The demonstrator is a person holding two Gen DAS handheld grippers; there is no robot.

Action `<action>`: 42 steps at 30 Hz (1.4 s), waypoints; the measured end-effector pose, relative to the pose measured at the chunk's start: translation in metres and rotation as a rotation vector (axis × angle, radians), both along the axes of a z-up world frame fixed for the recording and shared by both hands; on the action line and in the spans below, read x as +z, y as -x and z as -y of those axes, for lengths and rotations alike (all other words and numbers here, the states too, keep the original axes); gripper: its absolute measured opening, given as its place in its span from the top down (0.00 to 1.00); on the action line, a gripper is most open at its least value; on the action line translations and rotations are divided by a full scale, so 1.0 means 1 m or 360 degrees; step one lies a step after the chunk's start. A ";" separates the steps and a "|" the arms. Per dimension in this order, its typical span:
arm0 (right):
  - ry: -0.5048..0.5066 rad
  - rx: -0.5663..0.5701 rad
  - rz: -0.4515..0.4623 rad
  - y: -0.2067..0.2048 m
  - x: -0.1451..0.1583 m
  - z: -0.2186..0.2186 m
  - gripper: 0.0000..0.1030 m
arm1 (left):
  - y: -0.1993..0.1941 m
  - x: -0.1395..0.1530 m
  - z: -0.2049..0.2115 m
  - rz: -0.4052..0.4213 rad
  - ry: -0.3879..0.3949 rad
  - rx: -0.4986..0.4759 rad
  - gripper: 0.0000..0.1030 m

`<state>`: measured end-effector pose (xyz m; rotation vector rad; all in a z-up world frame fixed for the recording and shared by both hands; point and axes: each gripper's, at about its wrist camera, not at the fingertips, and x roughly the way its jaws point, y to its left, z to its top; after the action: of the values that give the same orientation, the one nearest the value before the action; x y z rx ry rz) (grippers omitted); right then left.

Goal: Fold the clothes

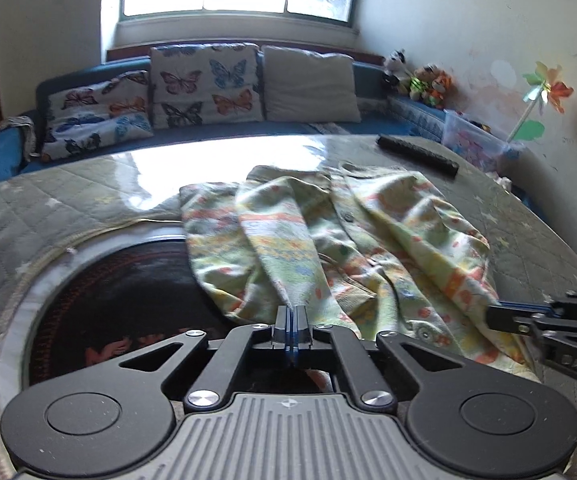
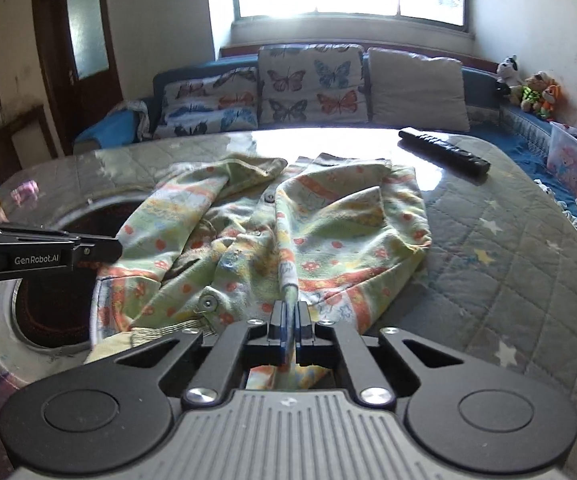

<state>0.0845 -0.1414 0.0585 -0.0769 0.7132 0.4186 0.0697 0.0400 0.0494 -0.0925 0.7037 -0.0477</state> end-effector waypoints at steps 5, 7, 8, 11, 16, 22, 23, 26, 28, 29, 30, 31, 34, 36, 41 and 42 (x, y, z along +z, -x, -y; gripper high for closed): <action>-0.0065 -0.0028 0.0033 0.030 0.007 0.015 1.00 | 0.028 0.008 -0.013 0.0068 -0.0033 0.0053 0.99; -0.0063 -0.0023 0.0036 0.040 0.009 0.019 1.00 | 0.042 0.010 -0.021 0.0084 -0.0033 0.0088 0.99; -0.0057 -0.0019 0.0033 0.045 0.010 0.021 1.00 | 0.050 0.010 -0.025 0.0089 -0.0034 0.0106 0.99; -0.0045 0.0023 0.0020 0.054 0.012 0.022 1.00 | 0.070 0.008 -0.034 0.0079 -0.0034 0.0159 1.00; -0.0038 0.0095 0.0042 0.052 0.018 0.005 0.93 | 0.110 0.005 -0.044 0.0079 -0.0032 0.0238 1.00; -0.0010 0.0249 0.0042 0.043 0.018 -0.036 0.80 | 0.164 0.005 -0.059 0.0067 -0.0027 0.0294 1.00; -0.0005 0.0270 0.0044 0.040 0.019 -0.043 0.76 | 0.172 0.005 -0.061 0.0063 -0.0033 0.0286 1.00; -0.0011 0.0311 0.0036 0.027 0.020 -0.061 0.72 | 0.183 0.006 -0.068 0.0044 -0.0034 0.0272 0.99; -0.0018 0.0334 0.0030 0.014 0.022 -0.075 0.59 | 0.186 0.010 -0.074 0.0055 -0.0034 0.0276 0.97; -0.0007 0.0334 0.0035 0.008 0.021 -0.081 0.58 | 0.186 0.013 -0.077 0.0066 -0.0035 0.0284 0.97; 0.0001 0.0333 0.0035 0.005 0.021 -0.084 0.58 | 0.186 0.015 -0.079 0.0079 -0.0040 0.0292 0.94; 0.0008 0.0330 0.0030 -0.002 0.019 -0.091 0.58 | 0.185 0.017 -0.082 0.0090 -0.0046 0.0296 0.90; 0.0012 0.0316 0.0007 -0.021 0.014 -0.105 0.56 | 0.172 0.023 -0.087 0.0112 -0.0079 0.0306 0.60; 0.0007 0.0306 -0.0015 -0.033 0.011 -0.112 0.56 | 0.159 0.027 -0.088 0.0128 -0.0123 0.0296 0.57; 0.0036 0.0253 -0.0053 -0.056 -0.002 -0.125 0.55 | 0.111 0.026 -0.082 0.0110 -0.0188 0.0184 0.50; 0.0036 0.0245 -0.0066 -0.060 -0.006 -0.126 0.55 | 0.100 0.025 -0.080 0.0099 -0.0200 0.0163 0.49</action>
<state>0.1447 -0.0152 0.0528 -0.1456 0.7556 0.5605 -0.0302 0.1198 0.0740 -0.0062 0.6371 0.0913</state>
